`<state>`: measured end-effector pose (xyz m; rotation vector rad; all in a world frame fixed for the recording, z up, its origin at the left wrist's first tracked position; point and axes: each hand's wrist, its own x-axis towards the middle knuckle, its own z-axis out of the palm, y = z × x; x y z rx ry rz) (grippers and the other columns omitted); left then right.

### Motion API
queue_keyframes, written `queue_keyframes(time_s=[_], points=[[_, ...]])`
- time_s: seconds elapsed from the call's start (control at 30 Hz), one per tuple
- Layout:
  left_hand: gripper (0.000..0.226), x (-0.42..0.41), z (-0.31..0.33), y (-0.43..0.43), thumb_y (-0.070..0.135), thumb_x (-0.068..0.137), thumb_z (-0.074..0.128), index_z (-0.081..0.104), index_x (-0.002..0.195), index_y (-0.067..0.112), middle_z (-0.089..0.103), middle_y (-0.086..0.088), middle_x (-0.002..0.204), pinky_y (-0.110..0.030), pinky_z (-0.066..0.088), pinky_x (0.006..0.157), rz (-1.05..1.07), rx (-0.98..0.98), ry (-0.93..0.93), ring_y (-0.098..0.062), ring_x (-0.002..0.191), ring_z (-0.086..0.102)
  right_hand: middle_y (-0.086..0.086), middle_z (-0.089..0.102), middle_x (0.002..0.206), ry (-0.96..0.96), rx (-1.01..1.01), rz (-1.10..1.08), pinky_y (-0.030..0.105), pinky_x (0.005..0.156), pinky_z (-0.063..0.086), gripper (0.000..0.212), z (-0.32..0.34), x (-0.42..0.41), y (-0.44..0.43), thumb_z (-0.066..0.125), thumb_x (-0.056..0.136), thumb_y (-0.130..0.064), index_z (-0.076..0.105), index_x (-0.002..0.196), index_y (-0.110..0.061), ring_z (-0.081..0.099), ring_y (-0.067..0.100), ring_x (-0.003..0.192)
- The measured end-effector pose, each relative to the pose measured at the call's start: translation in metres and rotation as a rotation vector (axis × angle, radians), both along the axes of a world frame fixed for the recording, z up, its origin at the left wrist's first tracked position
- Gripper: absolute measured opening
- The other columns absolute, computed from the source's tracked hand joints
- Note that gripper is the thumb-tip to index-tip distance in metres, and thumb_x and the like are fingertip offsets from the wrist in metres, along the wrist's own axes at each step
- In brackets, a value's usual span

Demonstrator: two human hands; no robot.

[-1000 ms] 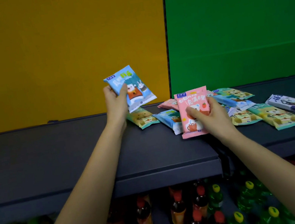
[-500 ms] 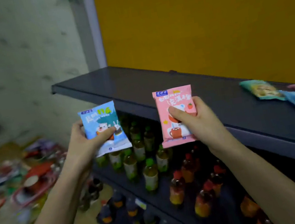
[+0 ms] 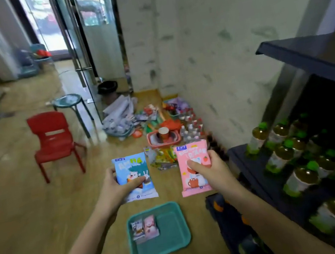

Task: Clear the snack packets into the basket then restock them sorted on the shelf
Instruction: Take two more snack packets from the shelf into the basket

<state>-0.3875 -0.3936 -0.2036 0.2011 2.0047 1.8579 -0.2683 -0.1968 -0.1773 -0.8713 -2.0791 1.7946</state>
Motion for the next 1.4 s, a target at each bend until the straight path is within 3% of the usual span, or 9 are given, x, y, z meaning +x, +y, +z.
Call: queue_keyframes(time_s=[0.2, 0.43, 0.53, 0.7, 0.87, 1.0, 1.23, 1.33, 1.4], points=[[0.039, -0.097, -0.075, -0.045, -0.003, 0.071, 0.075, 0.047, 0.097, 0.007, 0.067, -0.007, 0.085, -0.019, 0.053, 0.047, 0.082, -0.121, -0.129, -0.002, 0.051, 0.065, 0.001, 0.067, 0.092, -0.154, -0.148, 0.070, 0.041, 0.079, 0.055, 0.017, -0.096, -0.124, -0.042, 0.062, 0.085, -0.010, 0.052, 0.095, -0.020, 0.067, 0.019, 0.082], [0.014, -0.183, -0.182, -0.043, 0.008, 0.093, 0.050, 0.038, 0.096, 0.013, 0.055, -0.005, 0.074, -0.014, 0.035, 0.031, 0.090, -0.259, -0.305, -0.001, 0.036, 0.051, 0.009, 0.067, 0.097, -0.302, -0.380, 0.068, 0.023, 0.056, 0.056, 0.029, -0.211, -0.216, -0.055, 0.056, 0.087, 0.002, 0.052, 0.113, -0.010, 0.067, 0.017, 0.073], [0.015, -0.205, -0.236, -0.037, 0.002, 0.094, 0.041, 0.047, 0.087, 0.014, 0.054, -0.005, 0.069, -0.011, 0.034, 0.032, 0.123, -0.325, -0.353, -0.011, 0.046, 0.051, 0.004, 0.066, 0.092, -0.356, -0.360, 0.065, 0.021, 0.061, 0.054, 0.014, -0.261, -0.234, -0.053, 0.055, 0.090, -0.005, 0.053, 0.101, -0.013, 0.064, 0.016, 0.077], [0.023, -0.223, -0.361, -0.030, -0.010, 0.090, 0.042, 0.059, 0.081, 0.004, 0.068, 0.001, 0.058, -0.007, 0.043, 0.043, 0.114, -0.389, -0.385, 0.002, 0.045, 0.061, 0.003, 0.064, 0.093, -0.476, -0.348, 0.053, 0.043, 0.086, 0.054, 0.014, -0.393, -0.253, -0.044, 0.053, 0.092, -0.012, 0.050, 0.105, -0.011, 0.065, 0.021, 0.085], [0.016, -0.230, -0.534, -0.031, 0.006, 0.087, 0.060, 0.052, 0.101, 0.000, 0.064, -0.023, 0.109, -0.031, 0.050, 0.071, 0.078, -0.439, -0.465, -0.023, 0.079, 0.060, 0.003, 0.061, 0.088, -0.553, -0.371, 0.030, 0.039, 0.080, 0.053, 0.009, -0.546, -0.262, -0.042, 0.050, 0.093, -0.012, 0.047, 0.102, -0.013, 0.062, 0.020, 0.079], [0.018, -0.237, -0.649, -0.019, 0.016, 0.087, 0.062, 0.048, 0.097, 0.010, 0.063, -0.018, 0.102, -0.037, 0.050, 0.080, 0.091, -0.534, -0.421, -0.029, 0.091, 0.062, 0.001, 0.061, 0.092, -0.566, -0.329, 0.056, 0.026, 0.063, 0.049, 0.011, -0.655, -0.267, -0.036, 0.049, 0.095, -0.013, 0.049, 0.106, -0.012, 0.061, 0.016, 0.078], [0.016, -0.248, -0.816, -0.001, 0.019, 0.082, 0.068, 0.054, 0.086, 0.013, 0.065, -0.011, 0.087, -0.046, 0.051, 0.083, 0.102, -0.566, -0.326, -0.031, 0.090, 0.065, 0.009, 0.061, 0.103, -0.565, -0.212, 0.099, 0.038, 0.078, 0.050, 0.020, -0.811, -0.294, -0.027, 0.048, 0.093, -0.005, 0.049, 0.112, -0.010, 0.061, 0.026, 0.090], [0.023, -0.243, -0.847, 0.008, 0.017, 0.087, 0.061, 0.052, 0.106, 0.006, 0.060, -0.007, 0.096, -0.030, 0.043, 0.074, 0.115, -0.650, -0.237, -0.029, 0.097, 0.061, 0.005, 0.057, 0.102, -0.580, -0.108, 0.133, 0.031, 0.070, 0.049, 0.023, -0.860, -0.301, -0.028, 0.050, 0.091, -0.005, 0.050, 0.114, -0.012, 0.059, 0.020, 0.087], [0.027, -0.238, -0.858, 0.014, 0.012, 0.091, 0.053, 0.047, 0.116, 0.003, 0.053, -0.001, 0.099, -0.025, 0.031, 0.067, 0.078, -0.689, -0.181, -0.028, 0.101, 0.058, 0.009, 0.058, 0.108, -0.639, 0.061, 0.148, 0.035, 0.081, 0.049, 0.031, -0.884, -0.298, -0.029, 0.052, 0.088, -0.005, 0.055, 0.118, -0.008, 0.058, 0.023, 0.094]])
